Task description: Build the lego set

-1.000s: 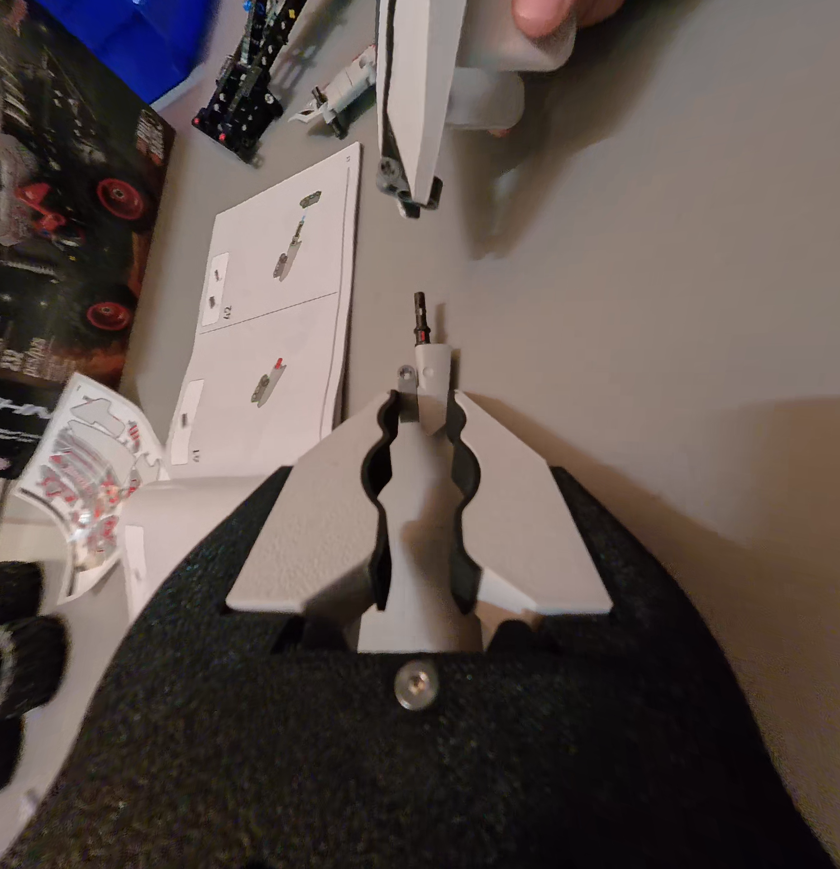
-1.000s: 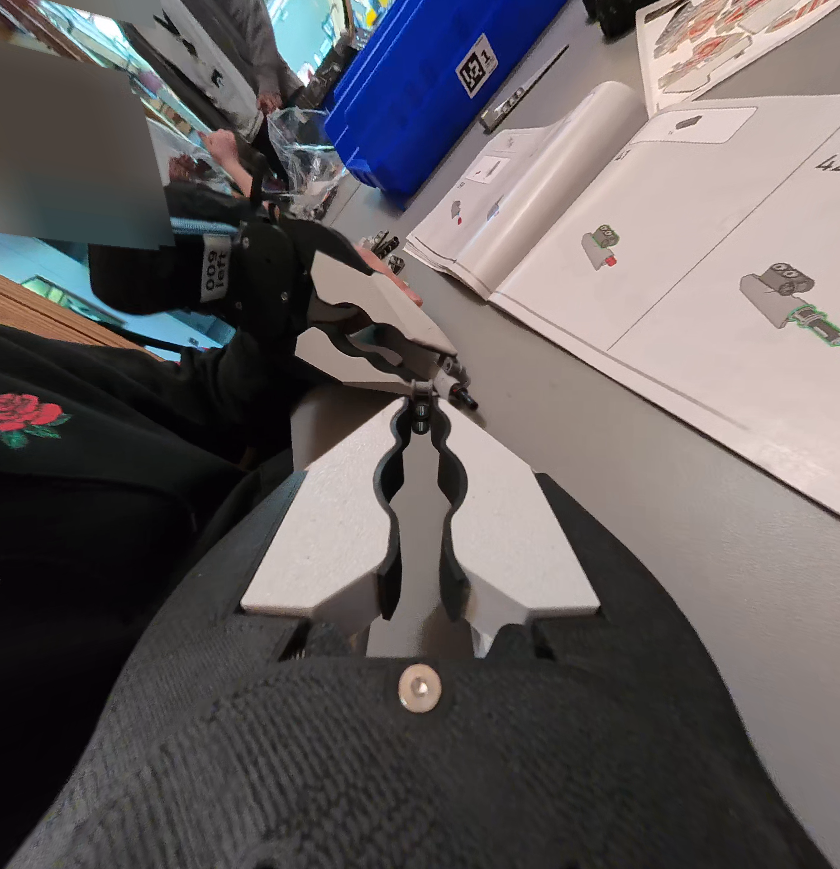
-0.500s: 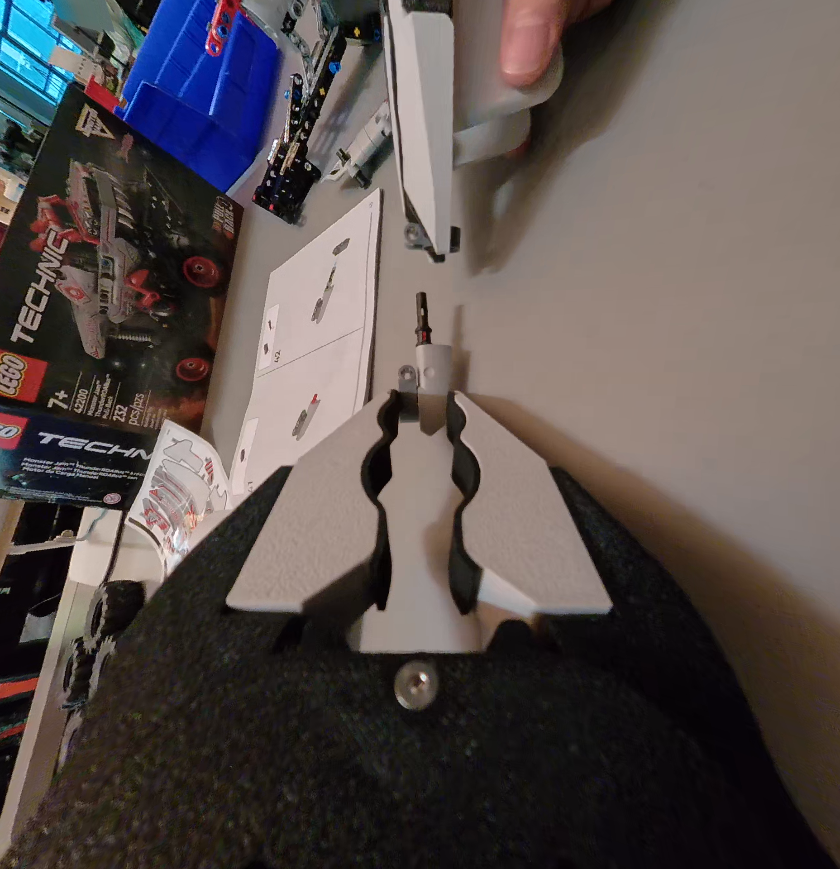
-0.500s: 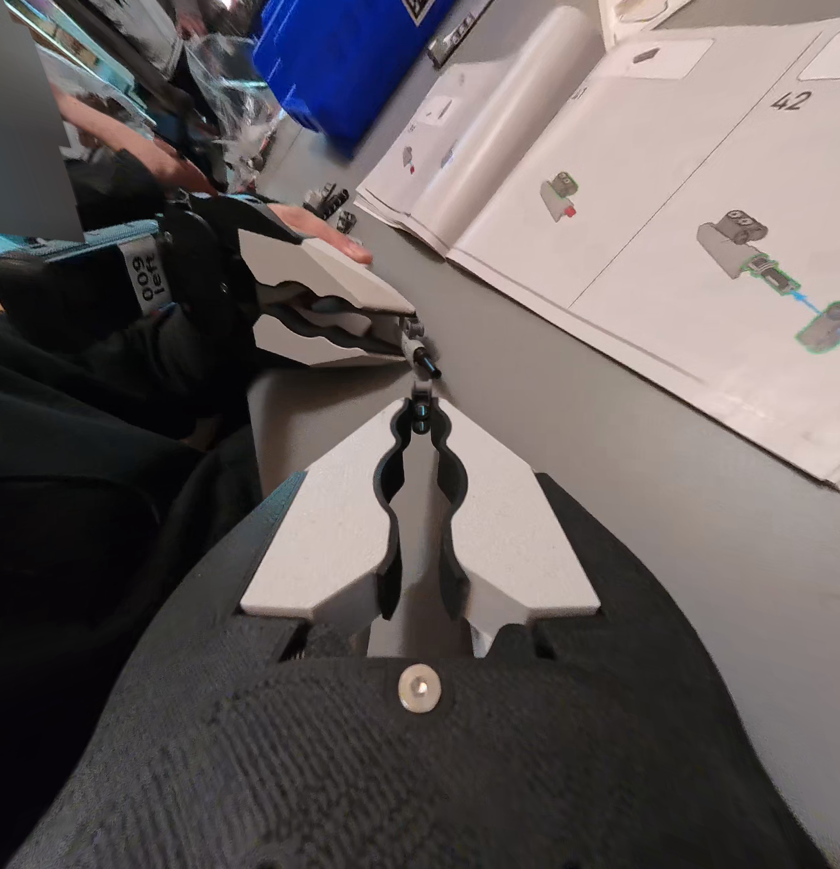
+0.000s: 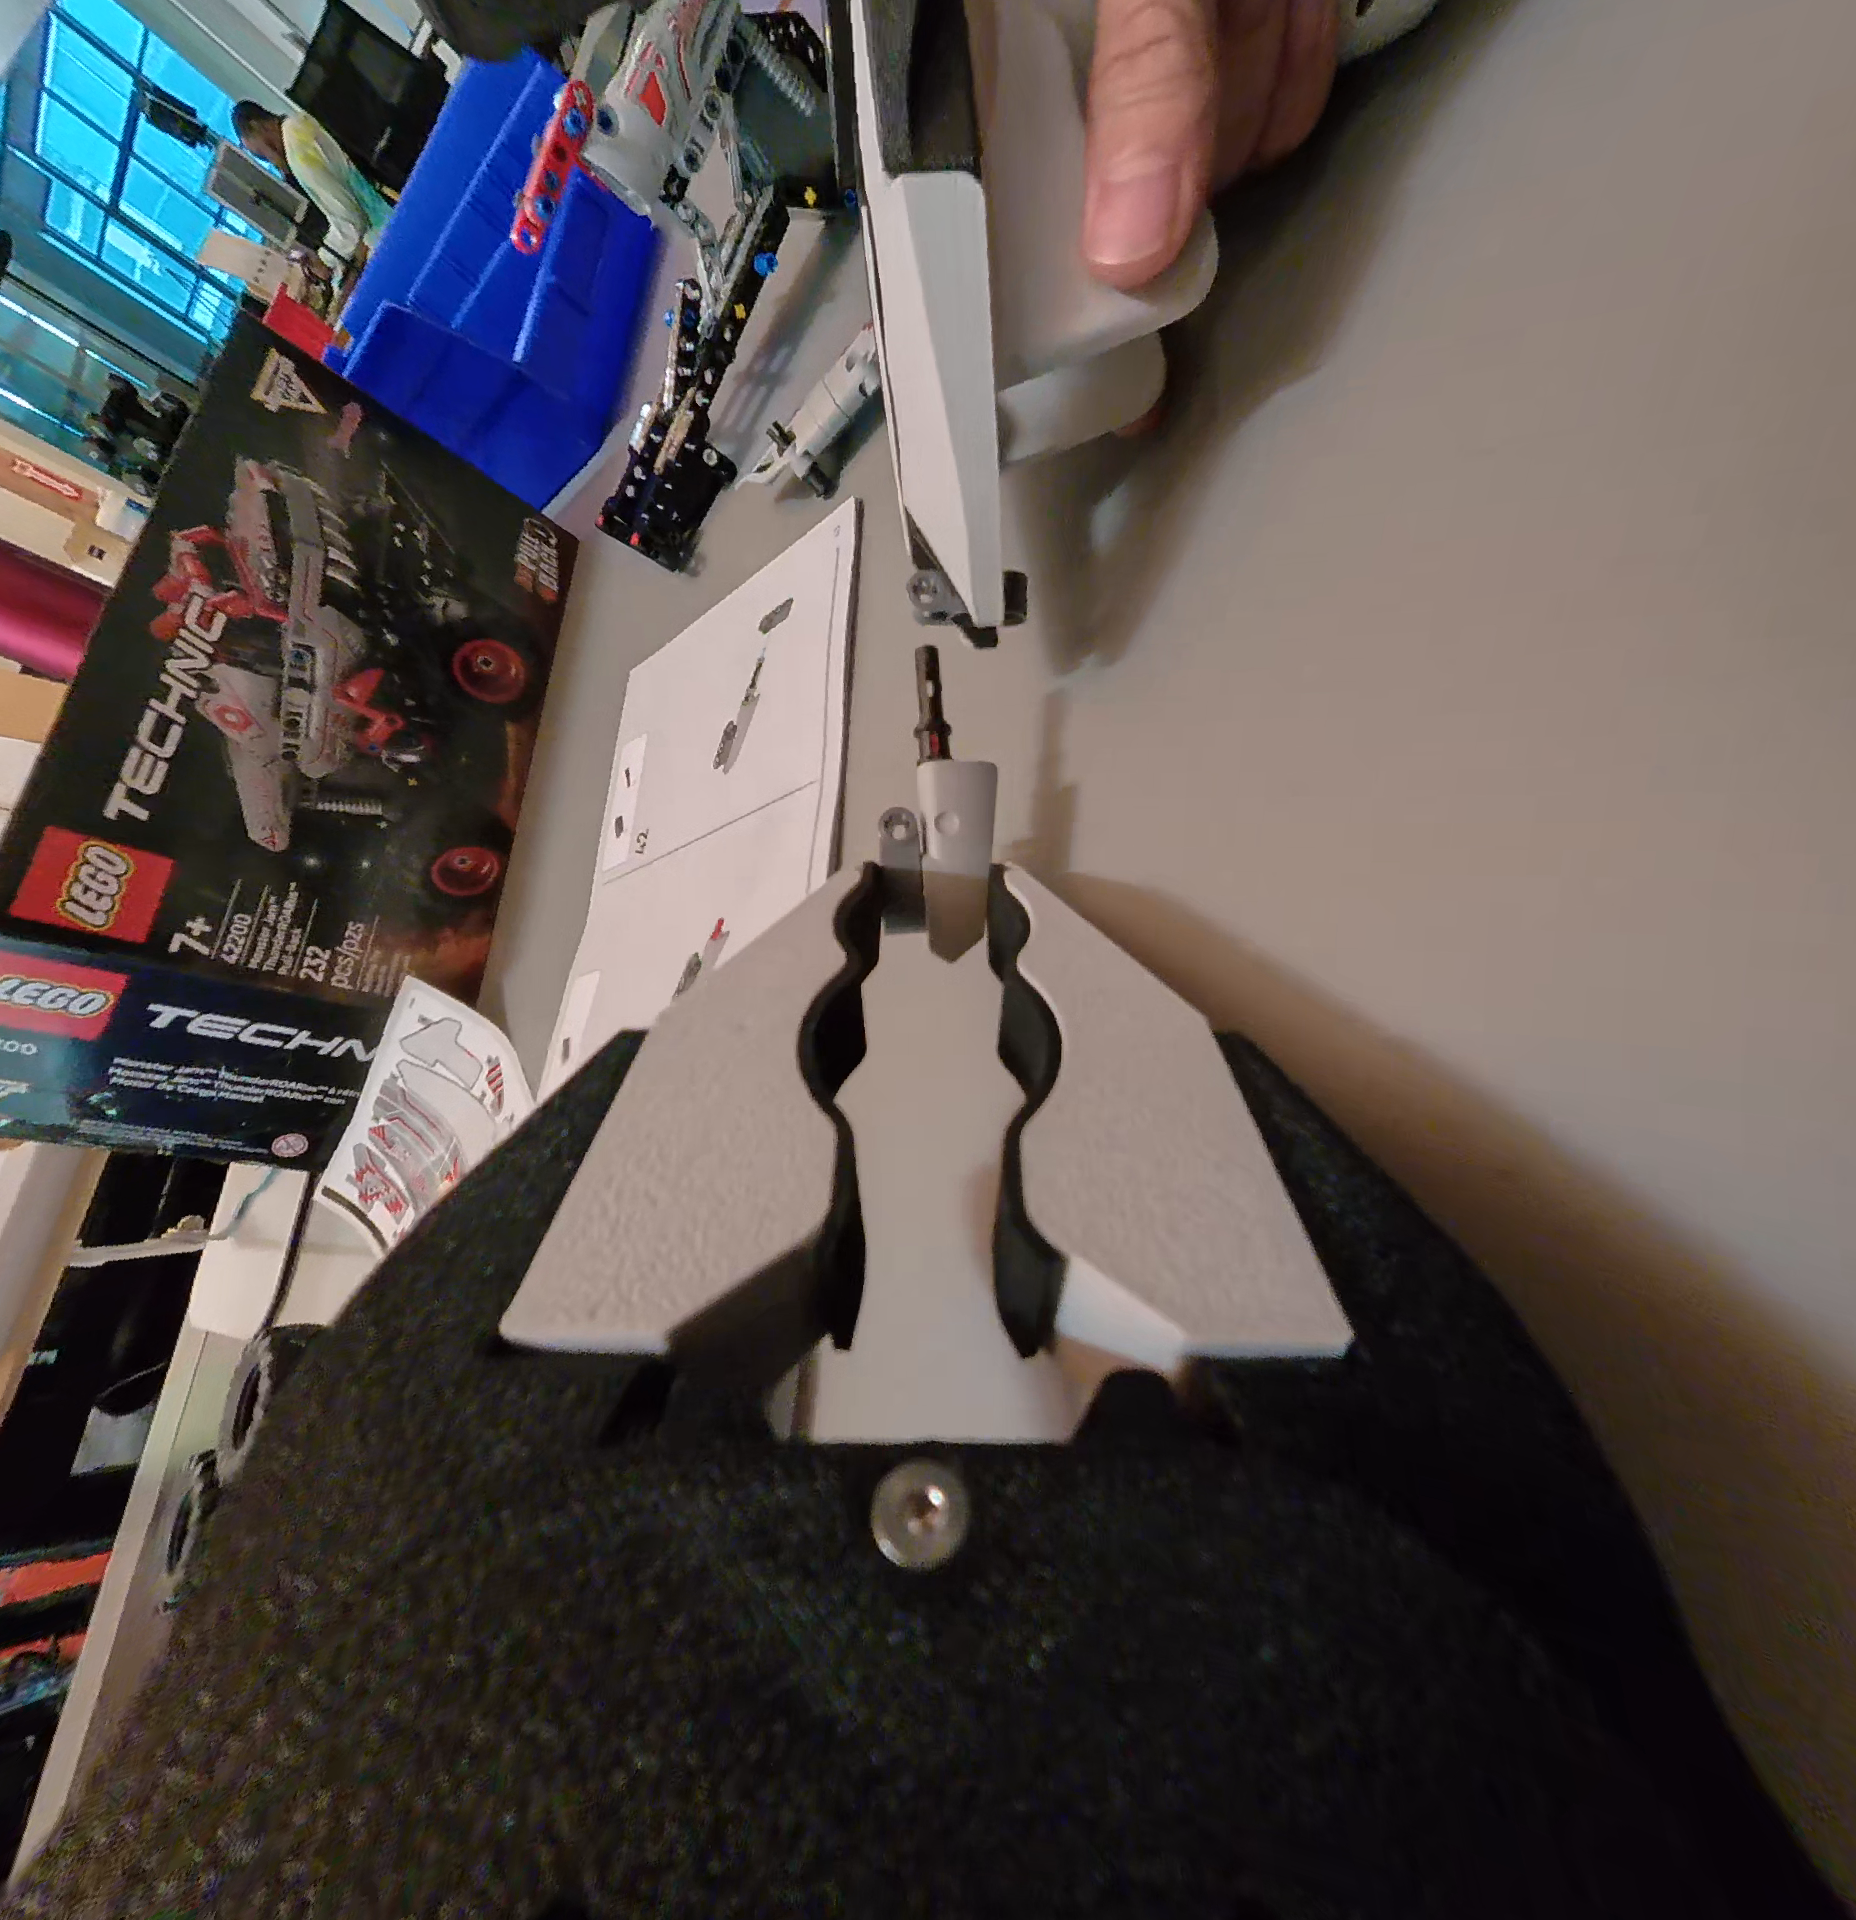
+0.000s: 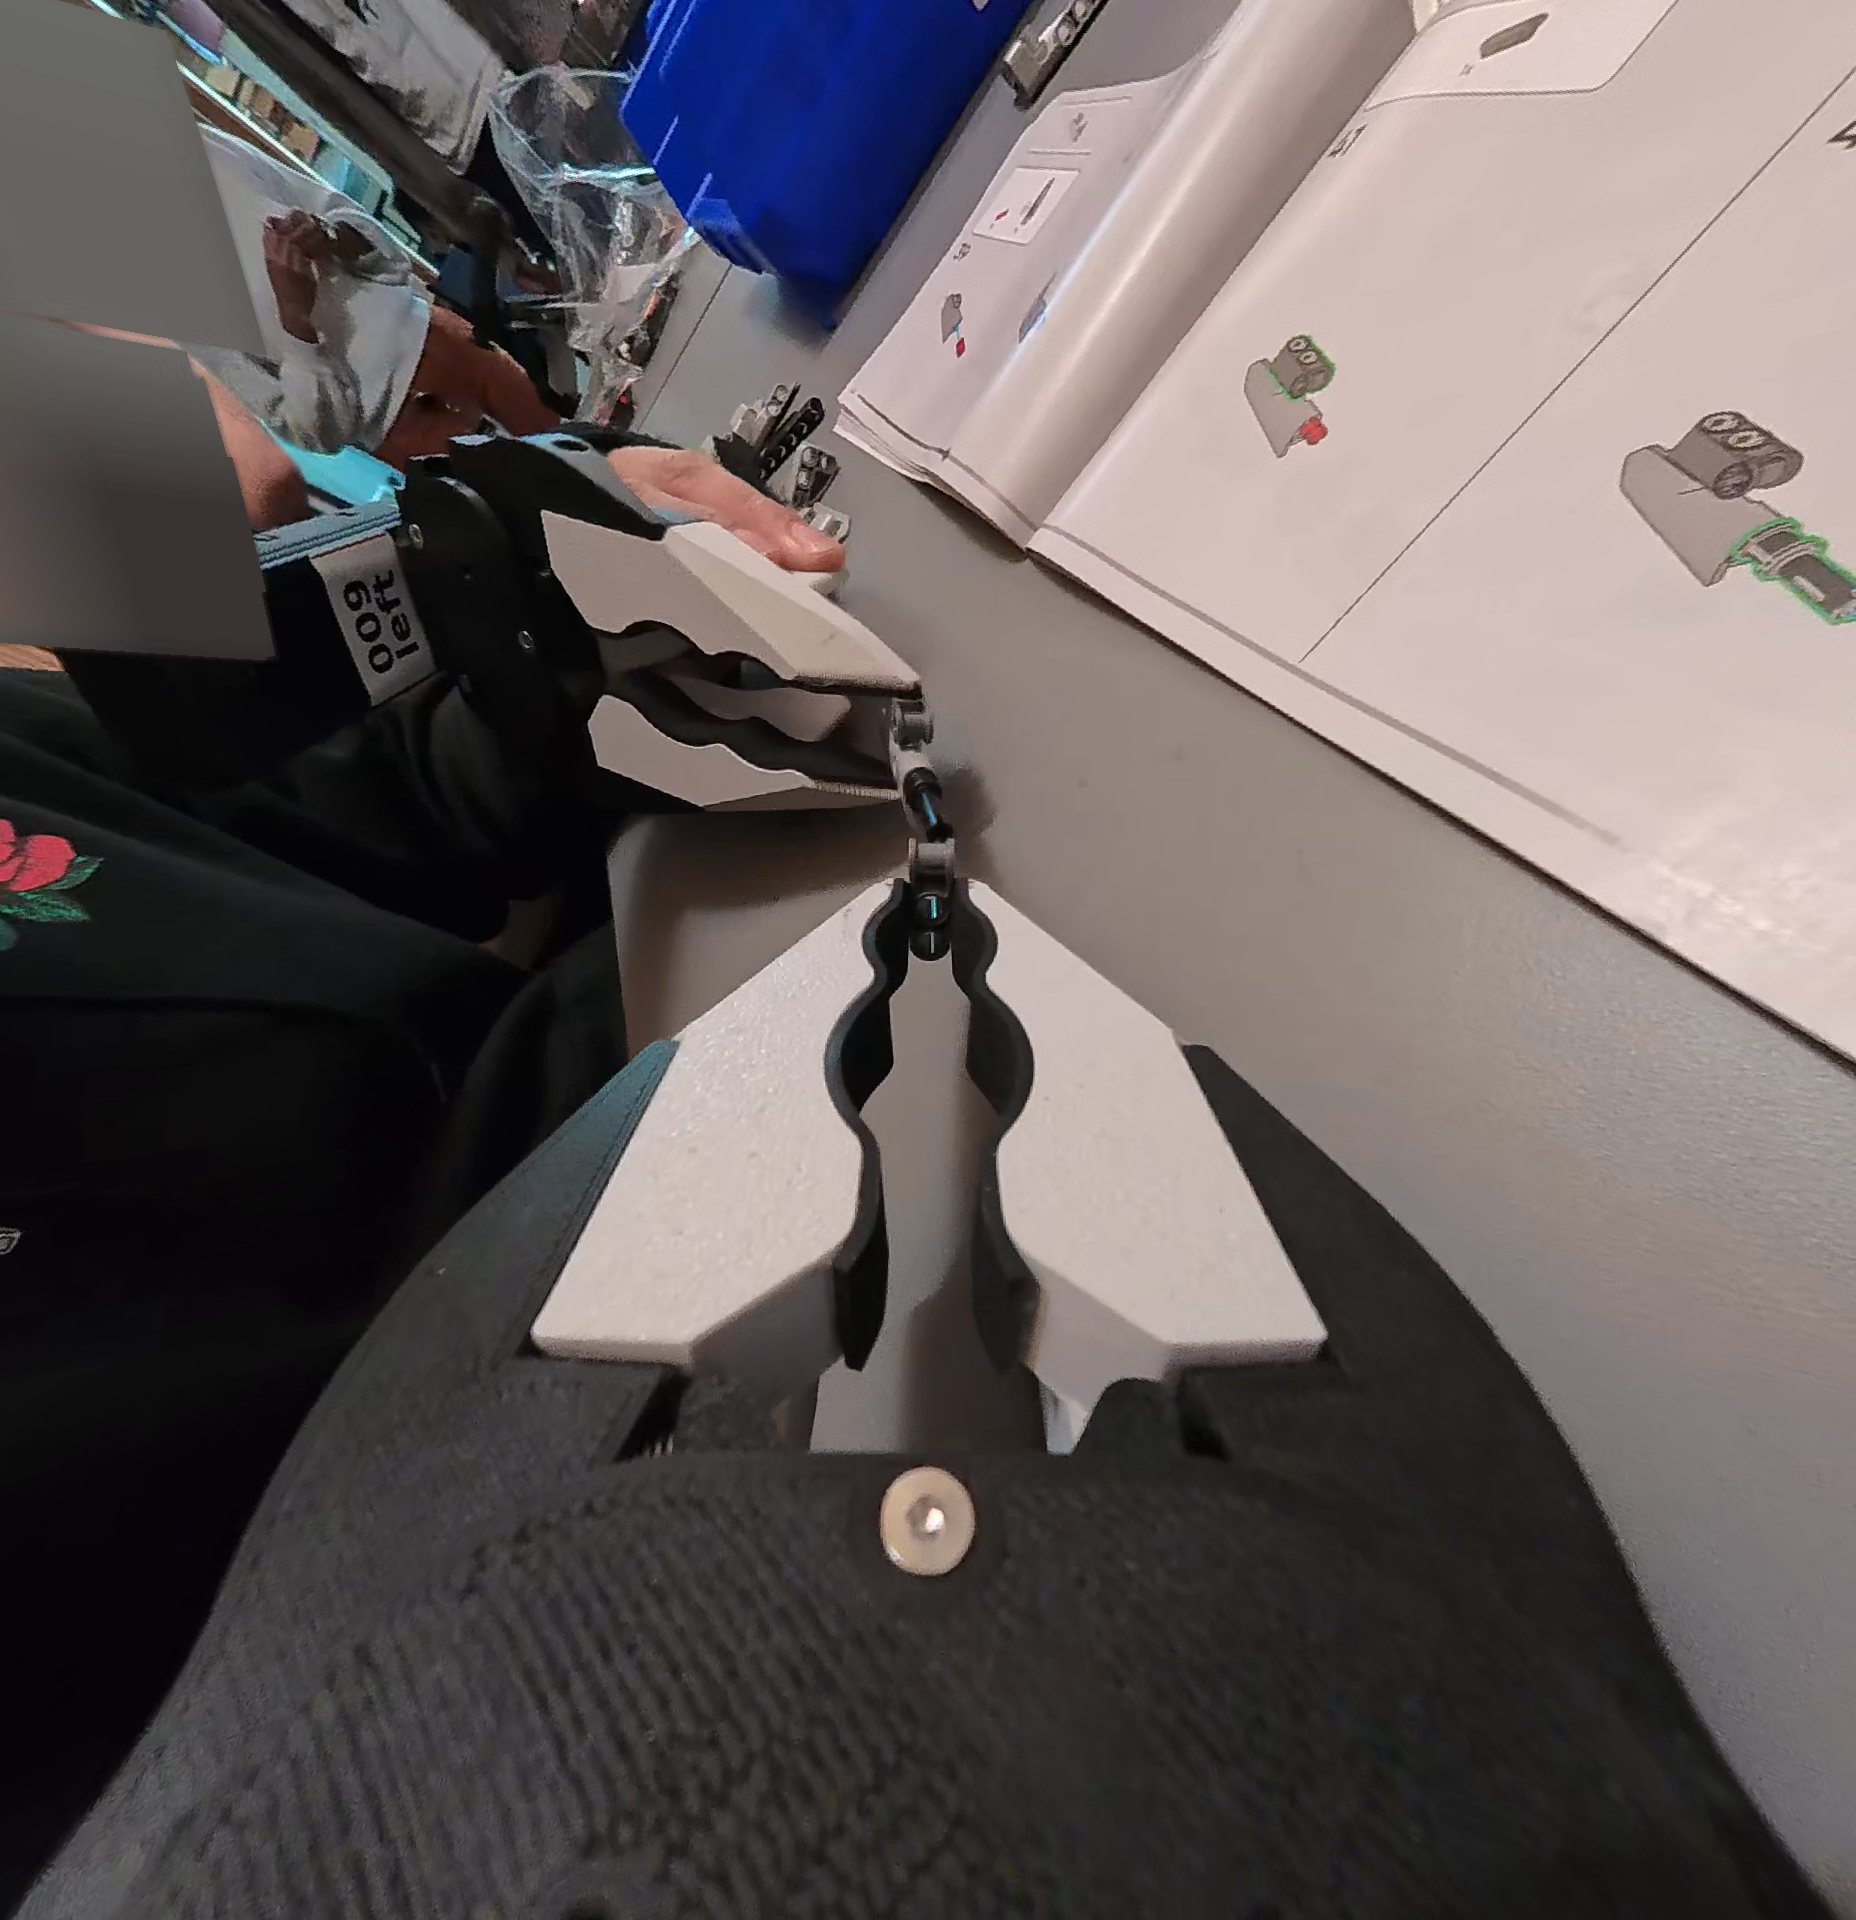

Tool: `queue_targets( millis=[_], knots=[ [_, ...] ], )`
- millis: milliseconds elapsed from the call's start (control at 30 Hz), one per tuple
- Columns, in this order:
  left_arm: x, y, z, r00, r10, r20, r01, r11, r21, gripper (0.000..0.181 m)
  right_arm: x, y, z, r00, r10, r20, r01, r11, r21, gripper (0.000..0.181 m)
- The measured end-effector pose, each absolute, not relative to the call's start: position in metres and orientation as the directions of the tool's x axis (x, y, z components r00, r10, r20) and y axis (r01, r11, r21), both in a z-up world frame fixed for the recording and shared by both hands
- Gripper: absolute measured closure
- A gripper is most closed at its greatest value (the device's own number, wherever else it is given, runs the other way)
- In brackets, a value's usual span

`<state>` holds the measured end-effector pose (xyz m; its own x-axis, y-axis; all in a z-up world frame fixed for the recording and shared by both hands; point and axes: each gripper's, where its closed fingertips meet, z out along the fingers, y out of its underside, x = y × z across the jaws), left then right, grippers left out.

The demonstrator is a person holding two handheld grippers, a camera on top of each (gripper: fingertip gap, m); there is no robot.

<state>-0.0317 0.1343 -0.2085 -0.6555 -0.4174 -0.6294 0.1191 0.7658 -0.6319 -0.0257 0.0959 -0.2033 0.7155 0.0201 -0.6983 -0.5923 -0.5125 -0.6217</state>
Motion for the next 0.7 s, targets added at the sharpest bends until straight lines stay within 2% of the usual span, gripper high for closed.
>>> queue_targets(
  millis=[700],
  knots=[
    [-0.043,0.126,-0.192,-0.588,-0.301,-0.751,0.246,0.818,-0.520,0.163,-0.042,0.093,-0.188,0.683,0.171,-0.711,-0.552,-0.516,-0.655,0.175]
  ],
)
